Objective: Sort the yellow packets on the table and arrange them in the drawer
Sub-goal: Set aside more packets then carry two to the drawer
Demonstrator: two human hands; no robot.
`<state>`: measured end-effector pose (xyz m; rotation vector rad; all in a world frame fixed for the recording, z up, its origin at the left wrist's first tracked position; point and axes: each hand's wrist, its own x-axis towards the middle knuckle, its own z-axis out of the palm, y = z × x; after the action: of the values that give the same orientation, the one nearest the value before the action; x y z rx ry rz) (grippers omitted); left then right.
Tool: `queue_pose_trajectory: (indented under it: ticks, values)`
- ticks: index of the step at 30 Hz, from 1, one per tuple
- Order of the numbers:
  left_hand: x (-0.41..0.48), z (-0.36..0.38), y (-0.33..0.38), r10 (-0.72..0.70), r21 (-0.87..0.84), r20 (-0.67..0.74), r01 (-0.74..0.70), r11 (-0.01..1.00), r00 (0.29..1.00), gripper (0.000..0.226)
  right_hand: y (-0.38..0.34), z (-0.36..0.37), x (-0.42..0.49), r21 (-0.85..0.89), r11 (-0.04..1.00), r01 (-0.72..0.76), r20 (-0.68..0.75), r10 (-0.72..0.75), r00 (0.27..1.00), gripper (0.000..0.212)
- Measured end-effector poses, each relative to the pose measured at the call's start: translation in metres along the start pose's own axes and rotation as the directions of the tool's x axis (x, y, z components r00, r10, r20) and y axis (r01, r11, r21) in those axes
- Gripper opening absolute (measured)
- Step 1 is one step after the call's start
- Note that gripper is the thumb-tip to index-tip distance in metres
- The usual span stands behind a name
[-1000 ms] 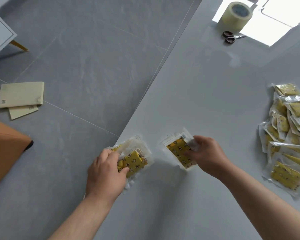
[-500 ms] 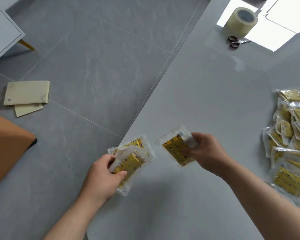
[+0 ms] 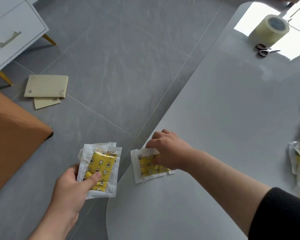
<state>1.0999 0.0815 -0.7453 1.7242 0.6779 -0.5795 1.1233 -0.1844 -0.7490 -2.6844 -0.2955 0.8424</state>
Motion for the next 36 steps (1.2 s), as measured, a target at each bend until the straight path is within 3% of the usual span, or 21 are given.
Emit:
queue_pose_trajectory:
  ticks: [3,6,10,14,17,20,22,27,30,36]
  values:
    - [0.004,0.0,0.004,0.009,-0.005,0.016,-0.009,1.0,1.0,0.022,0.002,0.002,-0.003,-0.071,0.997,0.016,-0.015,-0.017,1.0,0.072]
    - [0.006,0.001,0.009,0.038,0.015,0.036,-0.039,0.999,0.999,0.027,0.003,0.005,-0.001,-0.177,0.984,0.017,-0.017,-0.02,1.0,0.076]
    - [0.008,0.003,0.012,0.047,-0.001,0.067,-0.047,0.999,0.997,0.029,0.003,0.007,-0.001,-0.129,0.99,-0.054,0.007,0.056,0.998,0.052]
    - [0.007,0.009,0.021,0.009,-0.091,0.112,0.001,0.996,0.994,0.018,0.003,0.009,-0.011,0.186,0.948,-0.258,0.051,0.253,0.966,0.023]
    - [0.0,0.017,0.038,-0.031,-0.201,0.158,0.063,0.977,0.987,0.012,0.0,0.003,-0.028,0.599,0.686,-0.413,0.053,0.48,0.875,0.024]
    - [-0.014,0.025,0.069,-0.03,-0.271,0.188,0.081,0.959,0.982,0.011,-0.013,-0.021,-0.05,0.911,0.307,-0.274,0.072,0.537,0.841,0.017]
    - [-0.025,0.031,0.094,-0.014,-0.313,0.211,0.081,0.946,0.977,0.012,-0.023,-0.043,-0.065,0.97,0.137,-0.2,0.095,0.541,0.836,0.015]
    - [-0.068,0.037,0.168,0.058,-0.362,0.281,0.05,0.931,0.958,0.015,-0.048,-0.117,-0.109,0.988,-0.151,-0.021,0.105,0.579,0.808,0.015]
    - [-0.104,0.034,0.206,0.101,-0.359,0.323,0.023,0.933,0.941,0.016,-0.066,-0.161,-0.144,0.972,-0.232,0.043,0.111,0.611,0.784,0.023]
    - [-0.183,0.027,0.255,0.151,-0.324,0.408,-0.012,0.946,0.901,0.016,-0.102,-0.219,-0.234,0.971,-0.165,0.174,-0.01,0.699,0.715,0.023]
